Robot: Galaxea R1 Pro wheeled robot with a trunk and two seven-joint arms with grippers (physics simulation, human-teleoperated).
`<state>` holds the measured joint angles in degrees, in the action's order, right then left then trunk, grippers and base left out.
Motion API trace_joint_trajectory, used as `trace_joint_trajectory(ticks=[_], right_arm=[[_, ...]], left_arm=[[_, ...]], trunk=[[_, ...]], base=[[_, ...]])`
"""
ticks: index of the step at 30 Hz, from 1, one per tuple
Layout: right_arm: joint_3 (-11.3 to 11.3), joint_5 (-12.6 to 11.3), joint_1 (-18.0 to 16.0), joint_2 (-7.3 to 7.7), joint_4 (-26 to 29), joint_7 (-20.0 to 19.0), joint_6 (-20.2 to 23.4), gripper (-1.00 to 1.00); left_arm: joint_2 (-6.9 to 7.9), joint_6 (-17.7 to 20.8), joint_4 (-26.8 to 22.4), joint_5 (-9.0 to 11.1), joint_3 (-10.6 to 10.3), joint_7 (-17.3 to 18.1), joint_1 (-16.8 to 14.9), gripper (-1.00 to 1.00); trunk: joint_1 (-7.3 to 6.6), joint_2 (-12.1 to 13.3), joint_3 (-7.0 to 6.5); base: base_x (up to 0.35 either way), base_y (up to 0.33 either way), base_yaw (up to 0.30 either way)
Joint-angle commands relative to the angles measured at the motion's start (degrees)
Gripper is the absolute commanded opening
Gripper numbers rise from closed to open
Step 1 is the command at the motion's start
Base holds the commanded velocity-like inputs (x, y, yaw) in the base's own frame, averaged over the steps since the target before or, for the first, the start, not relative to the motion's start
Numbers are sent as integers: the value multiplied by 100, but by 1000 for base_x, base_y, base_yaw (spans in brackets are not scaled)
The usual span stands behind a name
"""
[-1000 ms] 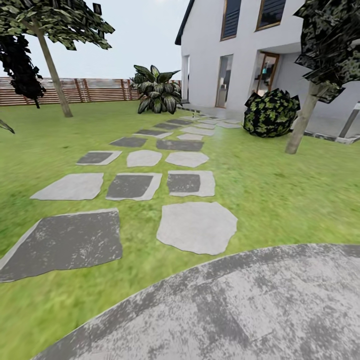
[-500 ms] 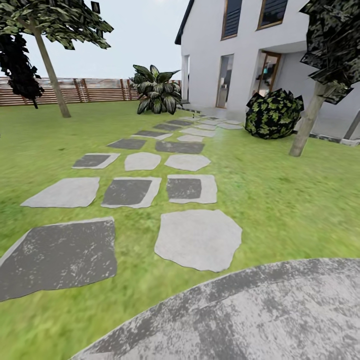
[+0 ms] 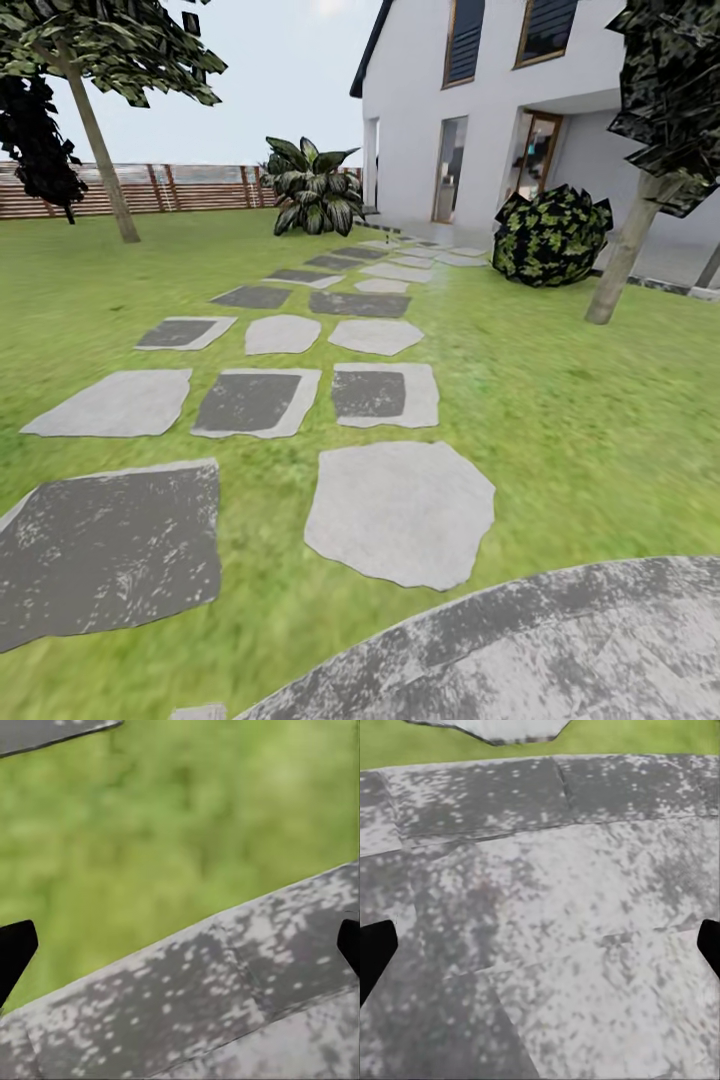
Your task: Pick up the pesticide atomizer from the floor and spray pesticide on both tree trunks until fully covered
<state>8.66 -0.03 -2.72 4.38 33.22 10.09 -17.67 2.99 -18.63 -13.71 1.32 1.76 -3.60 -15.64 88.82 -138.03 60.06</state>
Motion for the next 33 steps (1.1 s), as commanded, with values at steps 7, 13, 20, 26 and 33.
trace_joint_trajectory(ticks=[7, 13, 20, 26, 33], right_arm=[[4, 3, 0, -4, 0, -2, 0, 100], [5, 3, 0, -3, 0, 1, 0, 100], [5, 3, 0, -2, 0, -1, 0, 100], [5, 3, 0, -3, 0, -5, 0, 100], [5, 3, 0, -3, 0, -4, 0, 100]], left_arm=[[0, 0, 0, 0, 0, 0, 0, 100], [-1, 0, 0, 0, 0, 0, 0, 100], [0, 0, 0, 0, 0, 0, 0, 100], [0, 0, 0, 0, 0, 0, 0, 100], [0, 0, 0, 0, 0, 0, 0, 100]], trunk=[[0, 0, -17], [0, 0, -17], [0, 0, -17], [0, 0, -17], [0, 0, -17]], base=[[340, 0, 0], [340, 0, 0], [340, 0, 0], [340, 0, 0], [340, 0, 0]])
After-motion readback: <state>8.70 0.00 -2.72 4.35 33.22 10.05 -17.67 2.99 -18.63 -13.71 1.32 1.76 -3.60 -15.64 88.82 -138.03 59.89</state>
